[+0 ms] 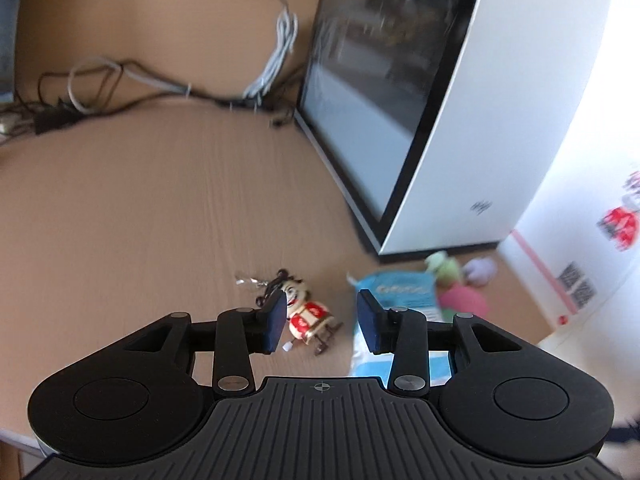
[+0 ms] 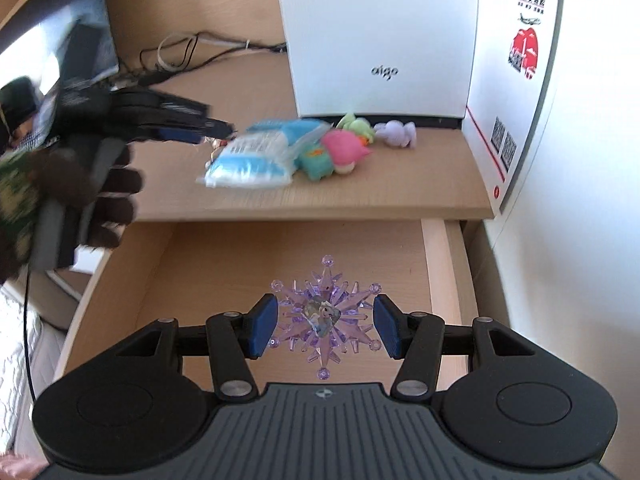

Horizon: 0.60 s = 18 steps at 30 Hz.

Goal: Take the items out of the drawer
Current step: 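Carry the doll keychain onto the desktop with the left gripper while the right gripper grasps the snowflake, then grasp the yellow square keychain with the left gripper while the right gripper places the snowflake on the desktop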

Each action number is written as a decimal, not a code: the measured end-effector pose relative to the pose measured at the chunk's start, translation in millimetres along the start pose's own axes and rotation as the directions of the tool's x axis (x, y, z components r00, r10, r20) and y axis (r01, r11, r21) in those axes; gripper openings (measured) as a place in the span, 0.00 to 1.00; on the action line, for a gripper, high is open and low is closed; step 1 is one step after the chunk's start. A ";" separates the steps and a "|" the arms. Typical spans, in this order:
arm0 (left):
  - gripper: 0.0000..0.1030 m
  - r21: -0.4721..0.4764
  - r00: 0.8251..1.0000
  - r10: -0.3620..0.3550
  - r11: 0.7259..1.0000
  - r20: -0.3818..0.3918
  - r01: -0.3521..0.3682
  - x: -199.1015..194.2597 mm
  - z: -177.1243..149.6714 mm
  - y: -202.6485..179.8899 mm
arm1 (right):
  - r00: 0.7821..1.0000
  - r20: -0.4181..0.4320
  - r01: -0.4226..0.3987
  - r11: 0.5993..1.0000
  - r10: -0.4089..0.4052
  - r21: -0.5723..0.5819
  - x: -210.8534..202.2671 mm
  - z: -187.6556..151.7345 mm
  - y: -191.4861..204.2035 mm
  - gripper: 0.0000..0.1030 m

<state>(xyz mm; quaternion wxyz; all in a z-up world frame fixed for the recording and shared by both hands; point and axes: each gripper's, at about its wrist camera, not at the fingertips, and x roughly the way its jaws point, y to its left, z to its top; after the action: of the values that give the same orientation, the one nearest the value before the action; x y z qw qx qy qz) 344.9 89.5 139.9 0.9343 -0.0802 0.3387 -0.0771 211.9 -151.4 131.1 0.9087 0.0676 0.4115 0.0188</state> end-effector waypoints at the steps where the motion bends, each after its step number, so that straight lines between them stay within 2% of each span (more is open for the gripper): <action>1: 0.41 0.000 1.000 -0.014 1.000 0.010 0.014 -10.0 -0.3 1.2 | 1.000 0.014 -0.001 1.000 0.001 0.008 1.6 6.6 -2.3 0.51; 4: 0.41 0.003 0.999 -0.048 0.999 0.004 0.048 -44.4 -14.5 2.5 | 0.998 0.063 0.004 1.000 -0.006 0.027 7.8 31.9 -9.7 0.51; 9: 0.41 0.029 0.987 -0.099 0.994 -0.129 0.104 -71.6 -62.6 -0.9 | 0.988 0.156 0.001 0.999 -0.007 0.034 29.2 92.1 -13.2 0.51; 12: 0.41 0.013 0.971 -0.102 0.994 -0.218 0.108 -78.4 -92.6 -0.7 | 0.984 0.175 -0.034 0.999 0.032 0.013 49.8 128.9 -10.2 0.55; 13: 0.41 0.018 0.965 -0.091 0.995 -0.247 0.099 -79.1 -101.6 -2.2 | 0.987 0.160 -0.037 0.999 0.032 0.025 57.9 137.9 -11.0 0.63; 14: 0.41 0.028 0.957 -0.077 0.996 -0.280 0.088 -76.6 -108.4 -0.9 | 0.989 0.147 -0.027 0.999 0.021 0.040 64.5 143.8 -12.3 0.66; 16: 0.41 0.044 0.936 -0.061 0.996 -0.346 0.081 -76.5 -123.4 -4.7 | 0.993 0.114 -0.025 0.998 0.017 0.065 70.4 144.7 -14.2 0.66; 18: 0.41 0.034 0.914 -0.091 0.993 -0.394 0.114 -75.9 -135.4 -5.3 | 0.995 0.086 -0.050 0.995 0.043 0.083 67.5 134.4 -14.8 0.68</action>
<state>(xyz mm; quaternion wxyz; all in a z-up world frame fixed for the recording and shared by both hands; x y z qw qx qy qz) 199.4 86.1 85.4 0.8442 -0.0546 0.5118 -0.1499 357.0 -174.4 166.5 0.9209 0.1164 0.3716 0.0195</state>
